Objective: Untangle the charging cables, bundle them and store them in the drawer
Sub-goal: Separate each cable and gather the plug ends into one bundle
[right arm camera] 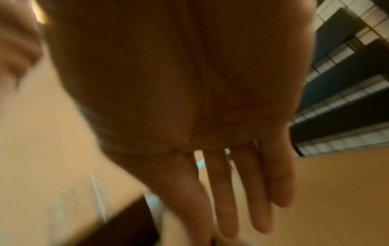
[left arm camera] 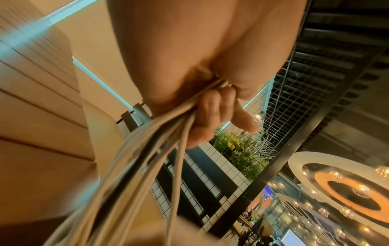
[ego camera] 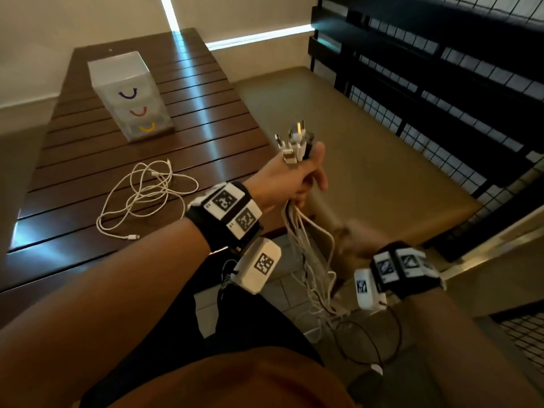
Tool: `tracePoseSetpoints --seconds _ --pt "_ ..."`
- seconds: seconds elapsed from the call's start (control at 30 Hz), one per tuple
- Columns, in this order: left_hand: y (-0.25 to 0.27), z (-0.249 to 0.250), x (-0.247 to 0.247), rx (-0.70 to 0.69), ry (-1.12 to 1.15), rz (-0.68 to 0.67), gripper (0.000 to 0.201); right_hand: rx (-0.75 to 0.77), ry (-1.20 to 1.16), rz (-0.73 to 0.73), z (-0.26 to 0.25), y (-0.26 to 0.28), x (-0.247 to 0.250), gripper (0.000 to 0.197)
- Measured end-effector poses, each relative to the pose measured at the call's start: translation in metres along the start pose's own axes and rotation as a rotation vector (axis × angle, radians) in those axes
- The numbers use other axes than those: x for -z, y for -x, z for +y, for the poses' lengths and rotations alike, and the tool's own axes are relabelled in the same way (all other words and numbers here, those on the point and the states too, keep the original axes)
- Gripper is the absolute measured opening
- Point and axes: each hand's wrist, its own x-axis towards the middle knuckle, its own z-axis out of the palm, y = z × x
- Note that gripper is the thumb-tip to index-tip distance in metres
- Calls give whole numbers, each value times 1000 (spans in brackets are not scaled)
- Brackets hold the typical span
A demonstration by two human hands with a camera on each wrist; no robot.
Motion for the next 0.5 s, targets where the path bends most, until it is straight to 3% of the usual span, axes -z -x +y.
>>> tracePoseSetpoints --seconds 0.13,0.2,0.27,0.37,0.5 --pt "-3 -19 -5 1 77 2 34 363 -291 356 -67 44 79 28" --pt "-3 -21 -5 -19 105 24 29 512 -463 398 -98 63 95 27" --pt "0 -19 -5 -46 132 23 38 614 -513 371 -116 71 97 27" --pt "5 -20 0 -6 207 9 57 620 -487 345 -126 69 95 28" --pt "11 -25 7 41 281 -6 39 586 -435 377 -130 65 86 20"
